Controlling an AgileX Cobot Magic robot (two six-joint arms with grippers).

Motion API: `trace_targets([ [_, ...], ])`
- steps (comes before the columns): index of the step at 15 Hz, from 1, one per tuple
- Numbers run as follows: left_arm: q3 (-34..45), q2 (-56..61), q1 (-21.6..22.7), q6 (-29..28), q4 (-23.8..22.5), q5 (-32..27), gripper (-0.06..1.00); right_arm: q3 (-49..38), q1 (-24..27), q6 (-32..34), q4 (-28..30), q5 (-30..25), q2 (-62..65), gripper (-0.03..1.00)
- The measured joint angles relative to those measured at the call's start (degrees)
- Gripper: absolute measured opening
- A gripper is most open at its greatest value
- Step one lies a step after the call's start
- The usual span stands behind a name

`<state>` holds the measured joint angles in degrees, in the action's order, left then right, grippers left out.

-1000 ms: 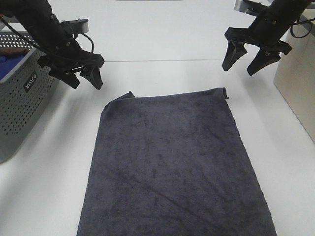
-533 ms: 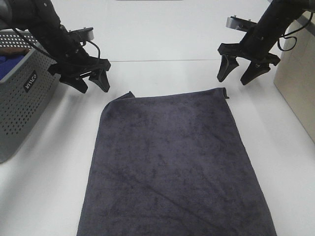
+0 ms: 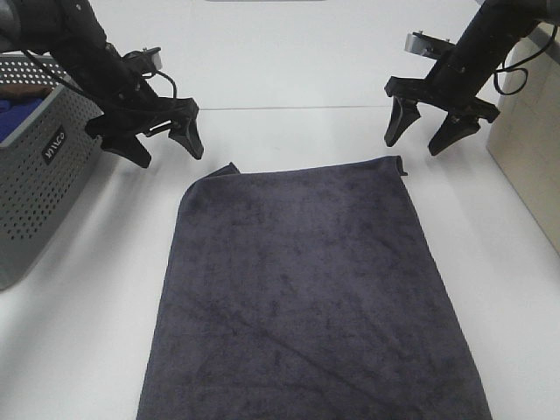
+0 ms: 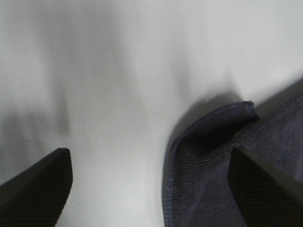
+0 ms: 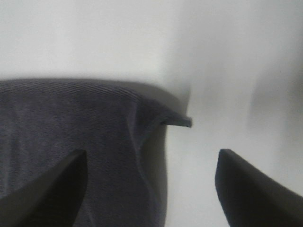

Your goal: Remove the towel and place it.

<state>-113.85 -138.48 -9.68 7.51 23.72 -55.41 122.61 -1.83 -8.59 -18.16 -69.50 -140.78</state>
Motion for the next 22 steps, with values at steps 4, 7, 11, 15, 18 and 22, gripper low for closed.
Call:
trace_targets([
  [4, 0.0, -1.1, 0.0, 3.0, 4.9, 0.7, 0.84, 0.1, 0.9, -3.3, -4.5, 0.0, -3.6, 0.73],
  [7, -0.2, -4.0, 0.0, 5.1, 8.4, 1.3, 0.84, 0.1, 0.9, -3.7, -4.8, 0.0, -4.6, 0.73],
  [11, -1.1, -6.1, 0.1, 8.7, 17.0, 1.9, 0.83, 0.1, 0.9, -5.2, -9.8, 0.4, -5.9, 0.73],
  [15, -2.5, -7.7, -1.9, 9.3, 18.7, 2.1, 0.76, 0.5, 1.0, -5.3, -13.3, 0.5, -7.4, 0.65],
  [18, -2.8, -8.2, -4.7, 9.5, 18.0, 3.6, 0.63, 0.5, 0.7, -5.8, -13.8, 0.8, -8.0, 0.49],
  [22, -2.8, -8.5, -5.3, 9.2, 14.4, 4.9, 0.30, 0.5, 0.3, -6.6, -12.8, 1.0, -8.2, 0.20],
])
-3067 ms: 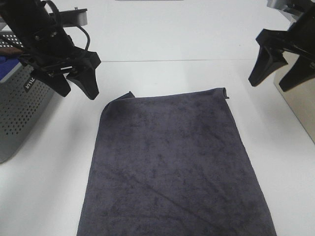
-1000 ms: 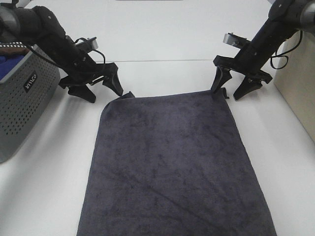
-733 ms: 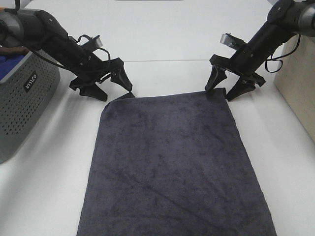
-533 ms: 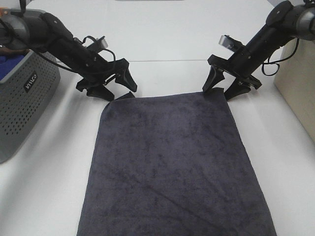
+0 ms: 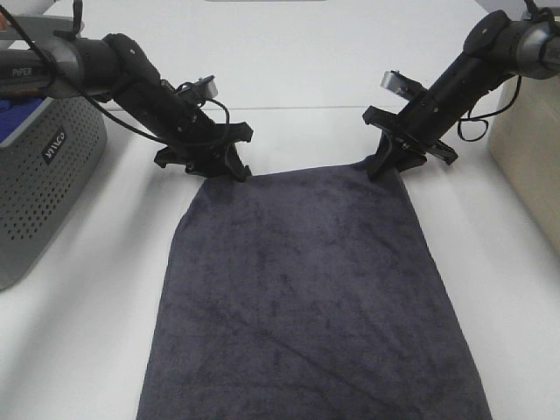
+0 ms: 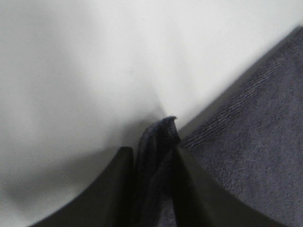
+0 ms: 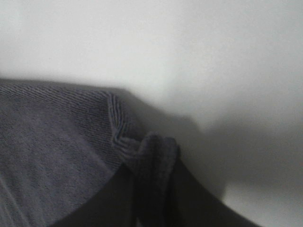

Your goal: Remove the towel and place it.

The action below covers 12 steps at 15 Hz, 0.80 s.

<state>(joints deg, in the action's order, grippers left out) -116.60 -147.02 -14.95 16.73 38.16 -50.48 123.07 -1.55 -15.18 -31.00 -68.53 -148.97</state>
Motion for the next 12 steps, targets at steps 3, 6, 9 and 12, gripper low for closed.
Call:
trace_targets([
  [3, 0.0, -0.1, 0.0, 0.9, -2.0, 0.5, 0.03, 0.0, 0.0, -0.1, 2.0, -0.8, 0.0, 0.02],
  [6, 0.0, -0.1, 0.0, 1.0, -2.2, 0.8, 0.02, 0.0, -0.1, -0.8, 2.5, -0.9, 0.0, 0.01],
  [9, 0.0, 0.3, -0.2, 2.0, -2.8, 2.2, 0.02, 0.0, -0.1, -2.6, 0.4, 0.8, 0.2, 0.01],
  [12, -2.4, 0.4, -0.3, 2.3, -5.8, 4.8, 0.02, 0.0, -0.6, -5.8, -2.7, 5.2, 2.2, 0.01],
])
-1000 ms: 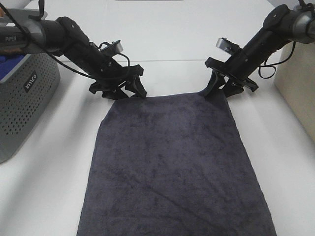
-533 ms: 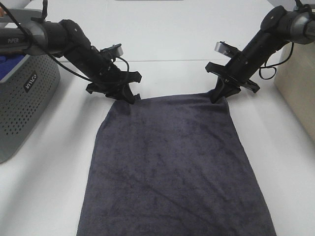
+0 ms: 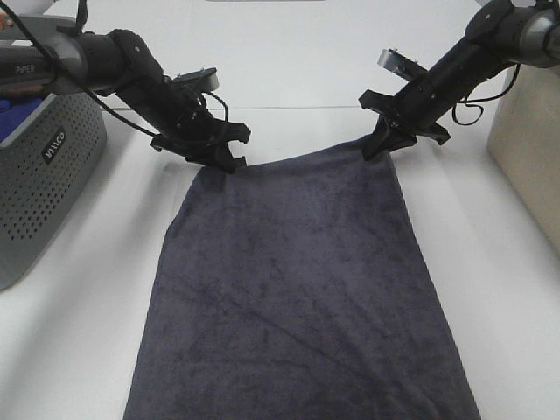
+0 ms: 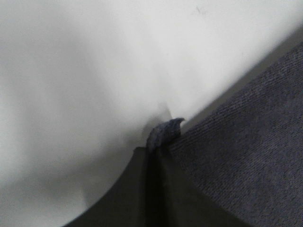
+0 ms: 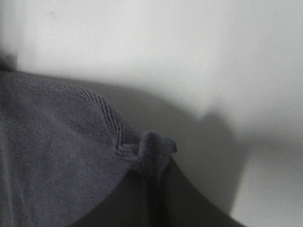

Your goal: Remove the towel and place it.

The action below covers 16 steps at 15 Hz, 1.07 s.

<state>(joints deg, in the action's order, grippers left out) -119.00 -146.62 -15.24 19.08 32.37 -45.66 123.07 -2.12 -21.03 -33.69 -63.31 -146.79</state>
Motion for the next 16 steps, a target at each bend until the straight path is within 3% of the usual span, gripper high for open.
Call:
trace_targets([
  [5, -7.2, 0.0, 0.0, 0.0, -2.3, 7.5, 0.02, -0.1, -0.7, -3.3, 0.9, 12.0, 4.0, 0.01],
  [10, -7.8, 0.0, 0.0, 0.0, -3.1, 17.1, 0.02, -0.1, -0.8, -6.3, 0.5, 20.3, 4.1, 0.01],
  [16, -7.8, 0.0, 0.0, 0.4, -3.9, 24.8, 0.02, -0.1, -1.0, -14.7, -5.6, 27.3, 4.1, 0.01],
])
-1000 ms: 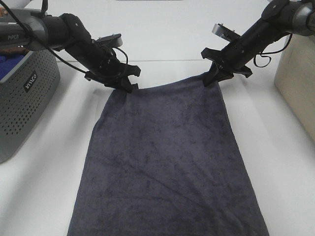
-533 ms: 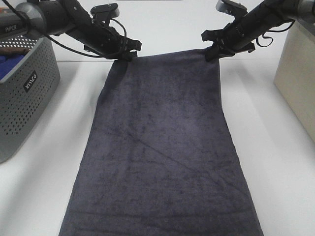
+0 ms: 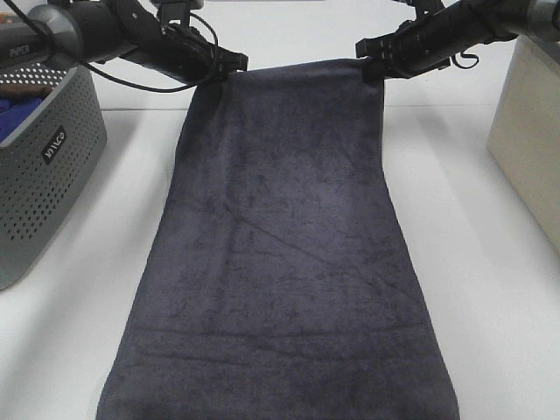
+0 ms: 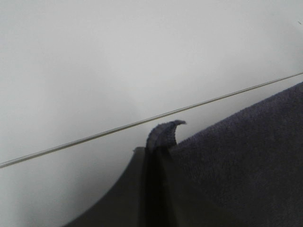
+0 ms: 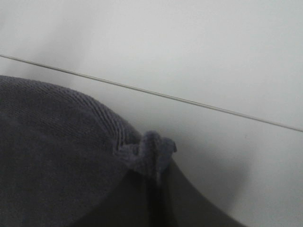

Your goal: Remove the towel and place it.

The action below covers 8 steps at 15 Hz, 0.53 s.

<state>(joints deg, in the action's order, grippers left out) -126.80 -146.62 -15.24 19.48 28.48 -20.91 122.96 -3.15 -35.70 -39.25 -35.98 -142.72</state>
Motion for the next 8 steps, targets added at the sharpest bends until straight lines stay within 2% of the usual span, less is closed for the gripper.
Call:
trace_targets([
  [8, -0.1, -3.2, -0.1, 0.1, -0.1, 6.5, 0.02, -0.1, -0.1, -2.7, -1.9, 5.4, -3.6, 0.01],
])
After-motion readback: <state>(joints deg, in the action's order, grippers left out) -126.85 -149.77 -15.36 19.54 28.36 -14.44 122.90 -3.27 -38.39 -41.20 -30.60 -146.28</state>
